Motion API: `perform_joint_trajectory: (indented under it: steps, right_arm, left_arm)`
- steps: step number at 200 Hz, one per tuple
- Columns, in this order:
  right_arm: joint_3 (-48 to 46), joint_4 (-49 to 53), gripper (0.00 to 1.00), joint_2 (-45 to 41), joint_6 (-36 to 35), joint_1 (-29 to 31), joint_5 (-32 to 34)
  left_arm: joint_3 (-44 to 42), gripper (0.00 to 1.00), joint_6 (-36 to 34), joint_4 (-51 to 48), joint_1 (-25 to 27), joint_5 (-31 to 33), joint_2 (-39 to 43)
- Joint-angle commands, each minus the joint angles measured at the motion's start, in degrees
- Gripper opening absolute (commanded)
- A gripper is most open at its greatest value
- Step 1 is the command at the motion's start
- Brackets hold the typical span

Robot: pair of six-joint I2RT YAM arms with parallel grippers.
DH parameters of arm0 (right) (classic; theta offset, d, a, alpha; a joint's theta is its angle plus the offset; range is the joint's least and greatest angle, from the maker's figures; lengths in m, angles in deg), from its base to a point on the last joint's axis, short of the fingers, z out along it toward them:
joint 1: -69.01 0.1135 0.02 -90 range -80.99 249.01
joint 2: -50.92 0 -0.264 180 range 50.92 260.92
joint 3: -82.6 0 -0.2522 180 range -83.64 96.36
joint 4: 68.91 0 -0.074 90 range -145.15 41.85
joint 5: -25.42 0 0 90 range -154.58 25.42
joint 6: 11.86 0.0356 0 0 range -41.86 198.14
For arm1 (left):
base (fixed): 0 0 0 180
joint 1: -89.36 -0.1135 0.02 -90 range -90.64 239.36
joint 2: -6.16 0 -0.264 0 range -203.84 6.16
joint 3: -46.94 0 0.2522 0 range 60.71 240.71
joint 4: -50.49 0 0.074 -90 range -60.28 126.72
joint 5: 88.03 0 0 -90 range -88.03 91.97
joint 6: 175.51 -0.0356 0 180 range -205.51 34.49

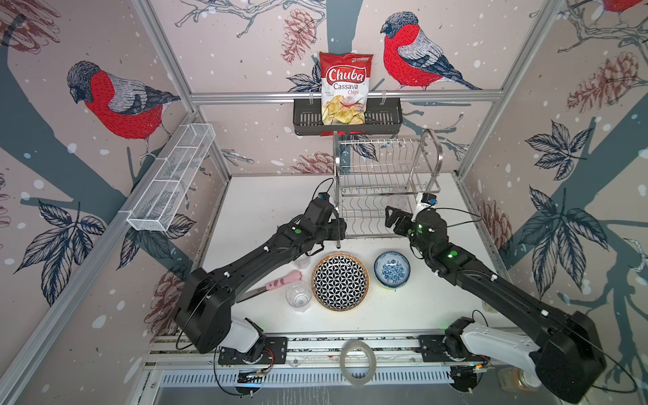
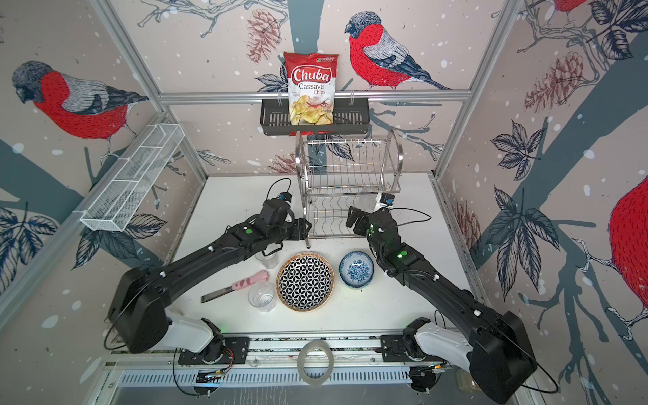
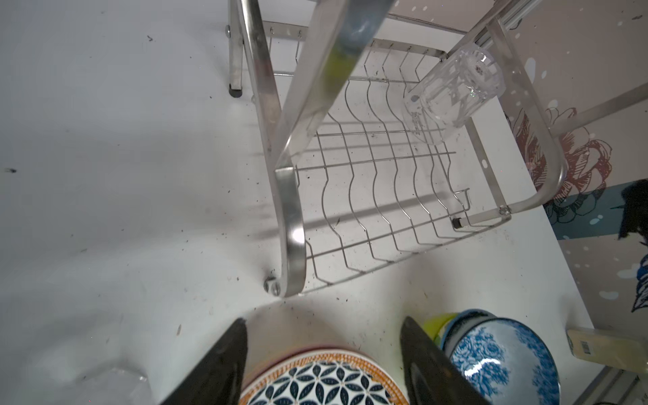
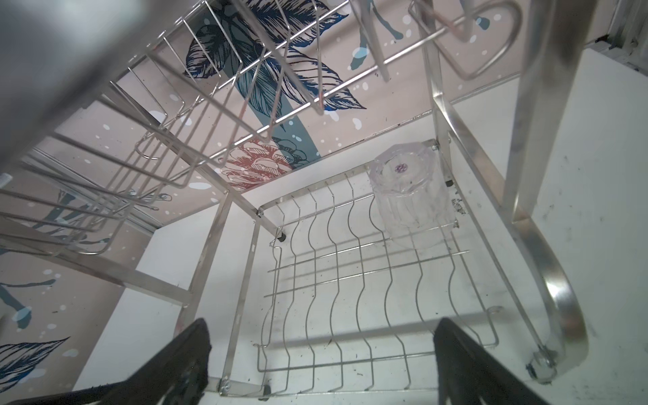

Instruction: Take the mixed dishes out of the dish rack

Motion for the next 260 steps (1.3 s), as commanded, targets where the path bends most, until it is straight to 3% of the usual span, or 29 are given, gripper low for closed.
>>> perform_joint_trajectory:
  steps: [1,34,77,120,175,260]
  right_arm:
    - [0.7,-0.7,0.99,1.3,-1.8,0.0,1.2]
    - [0.7,-2.9,0.99,3.0,-2.9,-0.1,2.3]
    - [1.8,-4.0,0.99,5.9,-4.5,-0.4,3.0]
    - [2.4,-5.5,0.99,8.9,-4.6,-1.2,1.5]
    - [4.3,-6.0,0.99,12.3,-6.6,-3.0,1.2]
    - [11.2,-5.4,0.99,22.8,-16.9,-5.4,2.4]
  left_arm:
    - [3.5,0.58,-0.8,1.0,-0.3,0.6,-4.1]
    - [10.1,0.49,-1.1,-5.1,-0.4,4.1,-10.5]
    - [11.0,0.37,-0.7,-5.7,-0.4,5.0,-13.5]
    - [9.5,0.36,-0.2,-5.6,-0.4,6.6,-12.8]
    - [10.1,0.12,-0.2,-4.8,-0.4,7.3,-14.3]
    - [8.4,0.08,0.5,-4.1,0.7,5.2,-12.9]
